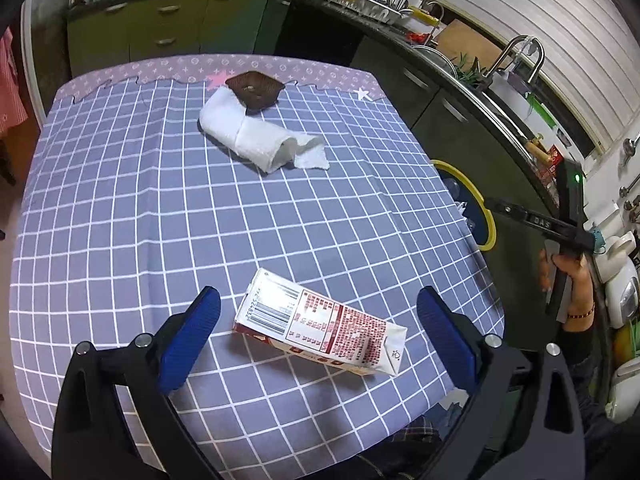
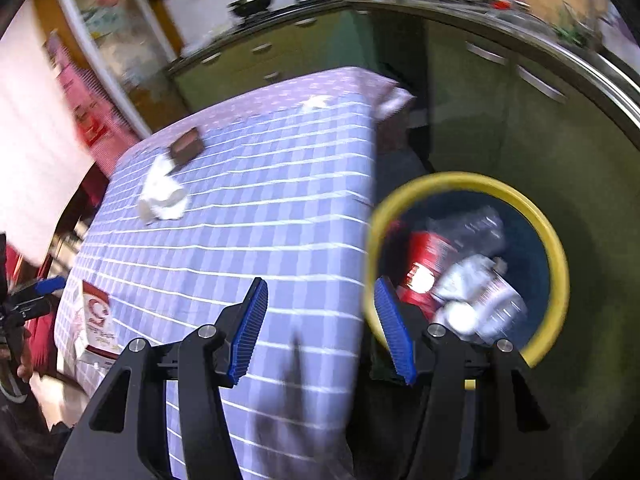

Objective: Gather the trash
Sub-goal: 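Reach the left gripper toward the white milk carton, then move the left gripper over the white tissue and brown tray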

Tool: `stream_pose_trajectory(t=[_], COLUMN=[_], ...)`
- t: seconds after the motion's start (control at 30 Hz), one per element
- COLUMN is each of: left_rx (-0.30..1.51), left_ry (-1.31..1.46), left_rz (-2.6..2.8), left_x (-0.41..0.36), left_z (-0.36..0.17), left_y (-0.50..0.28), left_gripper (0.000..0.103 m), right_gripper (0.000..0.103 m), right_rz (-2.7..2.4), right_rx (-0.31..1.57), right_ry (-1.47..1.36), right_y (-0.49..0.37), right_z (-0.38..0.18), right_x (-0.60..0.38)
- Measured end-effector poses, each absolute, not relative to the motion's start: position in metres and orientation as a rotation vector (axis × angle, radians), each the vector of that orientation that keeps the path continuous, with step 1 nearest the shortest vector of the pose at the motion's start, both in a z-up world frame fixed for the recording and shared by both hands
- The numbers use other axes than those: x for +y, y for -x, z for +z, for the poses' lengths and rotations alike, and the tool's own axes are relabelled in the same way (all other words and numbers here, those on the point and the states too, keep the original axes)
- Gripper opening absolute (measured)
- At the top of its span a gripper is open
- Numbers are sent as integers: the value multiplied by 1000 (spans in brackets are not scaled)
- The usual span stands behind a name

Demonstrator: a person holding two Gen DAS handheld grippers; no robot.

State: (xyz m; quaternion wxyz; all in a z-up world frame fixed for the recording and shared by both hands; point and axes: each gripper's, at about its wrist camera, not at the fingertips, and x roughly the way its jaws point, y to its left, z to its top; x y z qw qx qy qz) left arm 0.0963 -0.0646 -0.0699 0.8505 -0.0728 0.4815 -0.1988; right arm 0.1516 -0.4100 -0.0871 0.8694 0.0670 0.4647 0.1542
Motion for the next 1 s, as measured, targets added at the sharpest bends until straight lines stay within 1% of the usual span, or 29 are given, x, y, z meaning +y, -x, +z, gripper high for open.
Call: stream_pose_trajectory(t=[0.23, 0.4, 0.6, 0.73, 0.87, 1.0], left_rx=[990, 980, 967, 1009, 1063, 1087], left_ry=[152, 106, -147, -287, -334, -329], left_rz=[-407, -439, -552, -600, -574, -526], left_x=[-56, -58, -98, -120, -125, -124], left_z=[-61, -51, -33, -52, -80, -96], left_y=[-89, -102, -170, -225, -264, -286], left_gripper=[94, 94, 94, 94, 94, 94], right_gripper=[56, 56, 56, 57, 58, 58], right_rz=[550, 572, 483, 388, 324, 299], right_rx=[967, 966, 944, 927, 922, 930], right_ry=[46, 45, 37, 11, -16, -37], right_y=[-199, -219, -199, -169, -147, -134], right_z=[-73, -69, -56, -47, -44, -49], right_x=[-289, -254, -283, -330, -365, -383])
